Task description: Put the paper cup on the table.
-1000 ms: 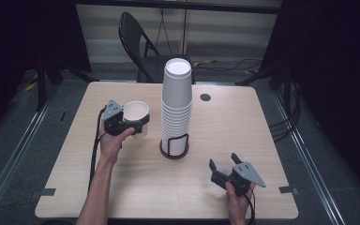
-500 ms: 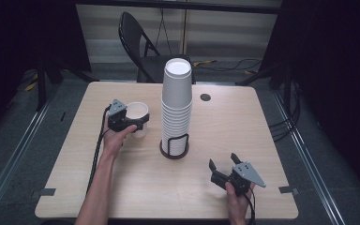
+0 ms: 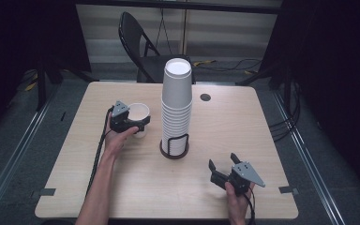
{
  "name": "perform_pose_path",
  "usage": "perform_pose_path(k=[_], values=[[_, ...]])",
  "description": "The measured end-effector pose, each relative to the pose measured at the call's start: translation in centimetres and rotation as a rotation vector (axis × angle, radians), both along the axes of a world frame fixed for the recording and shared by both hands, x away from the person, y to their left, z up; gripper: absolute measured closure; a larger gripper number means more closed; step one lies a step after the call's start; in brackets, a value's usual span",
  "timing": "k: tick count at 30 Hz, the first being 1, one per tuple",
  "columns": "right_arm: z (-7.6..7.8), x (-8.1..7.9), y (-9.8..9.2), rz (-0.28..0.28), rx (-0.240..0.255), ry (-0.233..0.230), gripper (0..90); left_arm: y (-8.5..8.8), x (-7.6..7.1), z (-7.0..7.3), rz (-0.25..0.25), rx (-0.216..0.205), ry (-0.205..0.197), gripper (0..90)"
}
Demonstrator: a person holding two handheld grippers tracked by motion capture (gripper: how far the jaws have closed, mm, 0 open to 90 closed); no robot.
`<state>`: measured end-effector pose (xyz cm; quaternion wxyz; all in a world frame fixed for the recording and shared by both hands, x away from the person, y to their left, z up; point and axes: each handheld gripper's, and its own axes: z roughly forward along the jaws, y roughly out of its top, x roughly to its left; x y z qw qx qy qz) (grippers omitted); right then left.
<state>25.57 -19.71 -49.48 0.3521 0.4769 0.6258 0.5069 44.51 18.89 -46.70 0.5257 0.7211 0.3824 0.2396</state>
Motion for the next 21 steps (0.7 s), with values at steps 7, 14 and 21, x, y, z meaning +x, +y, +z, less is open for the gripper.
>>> perform_pose_path(k=[7, 14, 21], values=[[0.0, 0.0, -0.1, 0.006, 0.002, 0.005, 14.0, -0.1, -0.3, -0.4, -0.011, 0.039, 0.046, 10.1], [0.0, 0.0, -0.1, 0.007, 0.003, 0.006, 14.0, 0.0, -0.4, -1.3, 0.001, 0.040, 0.121, 12.1], [0.0, 0.0, -0.1, 0.008, 0.004, 0.005, 13.9, 0.0, -0.6, -2.1, 0.014, 0.094, 0.144, 15.4]])
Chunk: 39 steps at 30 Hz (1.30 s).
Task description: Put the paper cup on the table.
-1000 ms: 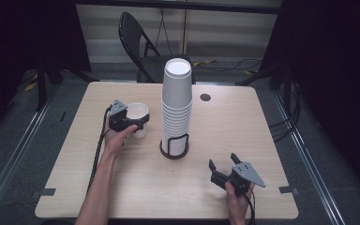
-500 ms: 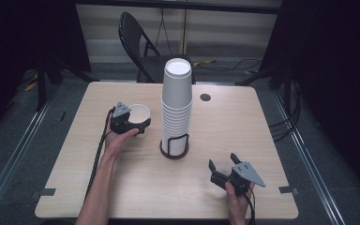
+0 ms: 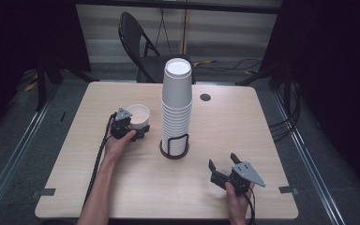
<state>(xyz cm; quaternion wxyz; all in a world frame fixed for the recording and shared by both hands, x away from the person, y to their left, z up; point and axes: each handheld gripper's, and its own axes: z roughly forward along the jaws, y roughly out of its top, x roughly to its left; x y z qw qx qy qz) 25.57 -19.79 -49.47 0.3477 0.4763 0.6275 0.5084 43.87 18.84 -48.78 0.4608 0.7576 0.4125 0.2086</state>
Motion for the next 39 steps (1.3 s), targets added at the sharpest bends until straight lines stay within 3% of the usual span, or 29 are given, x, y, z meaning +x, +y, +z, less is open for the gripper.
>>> perform_pose_path(k=[8, 11, 15, 20, 29, 34, 35, 39], values=[[0.0, 0.0, 0.0, 0.000, 0.001, -0.002, 13.9, -0.1, -0.3, -0.4, 0.002, 0.060, 0.019, 15.7], [0.0, 0.0, 0.0, 0.001, 0.000, -0.001, 13.9, 0.0, -0.4, -0.7, 0.009, 0.051, 0.033, 15.7], [0.0, 0.0, 0.0, 0.000, 0.001, -0.001, 13.9, 0.3, -0.8, -0.6, 0.007, 0.047, 0.019, 15.7], [0.0, 0.0, 0.0, 0.001, 0.003, -0.004, 13.9, 0.6, -1.6, -0.4, 0.012, 0.003, 0.010, 15.7], [0.0, -0.1, -0.1, -0.001, 0.010, -0.009, 13.9, 1.5, -3.2, 0.0, 0.035, -0.006, -0.028, 15.6], [0.0, -0.1, -0.1, -0.004, 0.016, -0.010, 13.9, 2.1, -4.6, 0.4, 0.043, -0.044, -0.050, 15.6], [0.0, -0.1, -0.1, -0.003, 0.016, -0.010, 14.0, 2.2, -5.0, 0.5, 0.034, -0.069, -0.054, 15.6], [0.0, -0.1, -0.1, -0.001, 0.017, -0.012, 13.9, 2.3, -6.2, 1.2, 0.036, -0.097, -0.095, 15.5]])
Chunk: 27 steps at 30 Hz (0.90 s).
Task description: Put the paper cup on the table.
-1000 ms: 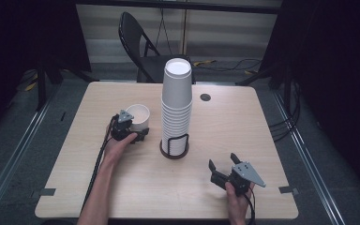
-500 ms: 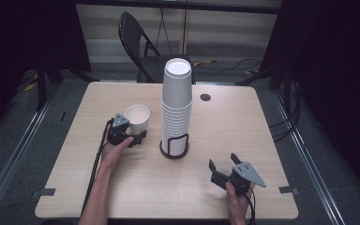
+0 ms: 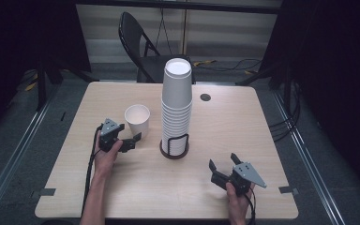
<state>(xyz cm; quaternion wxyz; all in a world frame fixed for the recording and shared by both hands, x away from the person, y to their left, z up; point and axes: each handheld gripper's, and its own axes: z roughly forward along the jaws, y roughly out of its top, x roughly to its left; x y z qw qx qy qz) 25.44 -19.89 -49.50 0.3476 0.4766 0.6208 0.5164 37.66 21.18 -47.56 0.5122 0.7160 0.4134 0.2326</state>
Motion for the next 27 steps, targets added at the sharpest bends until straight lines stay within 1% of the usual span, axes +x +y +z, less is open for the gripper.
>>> perform_pose_path(k=[1, 4, 6, 8, 10, 11, 12, 14, 16, 20, 21, 22, 24, 25, 26, 27], values=[[0.0, 0.0, 0.0, 0.000, -0.001, -0.002, 14.0, -0.1, -0.3, 0.2, -0.001, -0.010, -0.009, 15.5], [0.0, 0.0, -0.1, 0.001, 0.002, -0.002, 14.0, -0.3, -1.3, 0.9, -0.009, -0.012, -0.035, 15.5], [0.0, 0.0, -0.1, 0.005, 0.003, -0.001, 14.0, -0.5, -1.9, 1.2, -0.010, -0.005, -0.045, 15.5], [0.0, 0.0, -0.1, 0.003, 0.005, -0.001, 14.0, -0.6, -2.5, 1.4, -0.009, -0.013, -0.056, 15.6], [0.0, 0.0, -0.1, 0.002, 0.006, -0.001, 14.0, -0.6, -3.1, 1.5, -0.025, -0.038, -0.066, 15.4], [0.0, 0.0, -0.1, 0.004, 0.006, 0.000, 14.0, -0.6, -3.5, 1.5, -0.034, -0.040, -0.072, 15.4], [0.0, 0.0, -0.1, 0.005, 0.006, 0.001, 14.0, -0.6, -3.8, 1.6, -0.032, -0.047, -0.072, 15.4], [0.0, 0.0, -0.1, 0.005, 0.005, 0.001, 14.0, -0.6, -4.3, 1.6, -0.040, -0.052, -0.077, 15.4], [0.0, 0.0, -0.1, 0.004, 0.006, 0.001, 14.0, -0.8, -5.2, 1.6, -0.034, -0.043, -0.084, 15.4], [0.0, 0.0, -0.1, 0.009, 0.006, 0.005, 14.0, -1.0, -6.5, 1.5, -0.026, -0.059, -0.106, 15.4], [0.0, 0.0, -0.1, 0.009, 0.006, 0.005, 14.0, -1.1, -6.8, 1.5, -0.016, -0.063, -0.107, 15.4], [0.0, 0.0, -0.1, 0.010, 0.006, 0.004, 14.0, -1.1, -7.0, 1.4, -0.007, -0.076, -0.106, 15.4], [0.0, 0.0, -0.1, 0.012, 0.006, 0.005, 14.1, -1.2, -7.4, 1.3, -0.019, -0.093, -0.094, 15.4], [0.0, 0.0, -0.1, 0.013, 0.007, 0.006, 14.1, -1.4, -7.7, 1.1, -0.019, -0.089, -0.096, 15.4], [0.0, 0.0, -0.1, 0.013, 0.008, 0.006, 14.0, -1.5, -8.0, 1.0, -0.028, -0.080, -0.099, 15.4], [0.0, 0.0, -0.1, 0.013, 0.007, 0.004, 14.1, -1.6, -8.1, 0.9, -0.039, -0.082, -0.095, 15.4]])
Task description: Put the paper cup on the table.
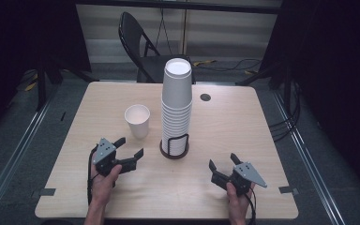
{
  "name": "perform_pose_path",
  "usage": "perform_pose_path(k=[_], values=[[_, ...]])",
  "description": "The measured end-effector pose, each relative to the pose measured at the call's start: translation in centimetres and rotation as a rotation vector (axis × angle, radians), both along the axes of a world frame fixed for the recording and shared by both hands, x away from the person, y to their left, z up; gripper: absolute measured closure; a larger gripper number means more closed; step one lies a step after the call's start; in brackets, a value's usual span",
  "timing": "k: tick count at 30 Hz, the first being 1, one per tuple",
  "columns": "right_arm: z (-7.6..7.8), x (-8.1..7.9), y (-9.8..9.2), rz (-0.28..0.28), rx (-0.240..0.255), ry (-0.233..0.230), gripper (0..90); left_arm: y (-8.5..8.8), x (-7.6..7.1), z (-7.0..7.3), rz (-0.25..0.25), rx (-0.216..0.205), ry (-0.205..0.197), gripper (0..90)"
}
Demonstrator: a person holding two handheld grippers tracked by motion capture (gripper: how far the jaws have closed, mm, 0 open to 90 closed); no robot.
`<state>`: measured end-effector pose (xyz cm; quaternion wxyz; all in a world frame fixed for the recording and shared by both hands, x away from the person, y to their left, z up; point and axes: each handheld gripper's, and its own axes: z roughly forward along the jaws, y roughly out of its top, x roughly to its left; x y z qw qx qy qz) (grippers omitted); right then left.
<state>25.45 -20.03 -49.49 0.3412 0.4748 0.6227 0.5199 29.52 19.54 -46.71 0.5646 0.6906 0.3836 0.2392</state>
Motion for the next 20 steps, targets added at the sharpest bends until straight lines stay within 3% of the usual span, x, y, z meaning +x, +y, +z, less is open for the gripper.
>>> perform_pose_path(k=[5, 9, 13, 15, 20], values=[[0.0, 0.0, 0.0, -0.002, 0.000, -0.005, 14.1, -0.6, -1.5, -0.5, -0.039, -0.007, -0.001, 15.4], [0.0, 0.0, 0.0, -0.001, 0.000, -0.004, 14.2, -1.4, -2.6, -1.4, -0.038, 0.005, -0.014, 15.4], [0.0, 0.0, 0.0, -0.001, -0.002, -0.007, 14.2, -1.8, -2.7, -2.1, -0.020, 0.012, -0.013, 15.4], [0.0, 0.0, 0.0, 0.001, -0.006, -0.006, 14.1, -1.9, -2.7, -2.6, -0.017, -0.006, -0.007, 15.4], [0.0, 0.0, 0.2, -0.002, -0.014, -0.006, 14.1, -2.3, -2.8, -2.8, -0.006, 0.033, -0.023, 15.5]])
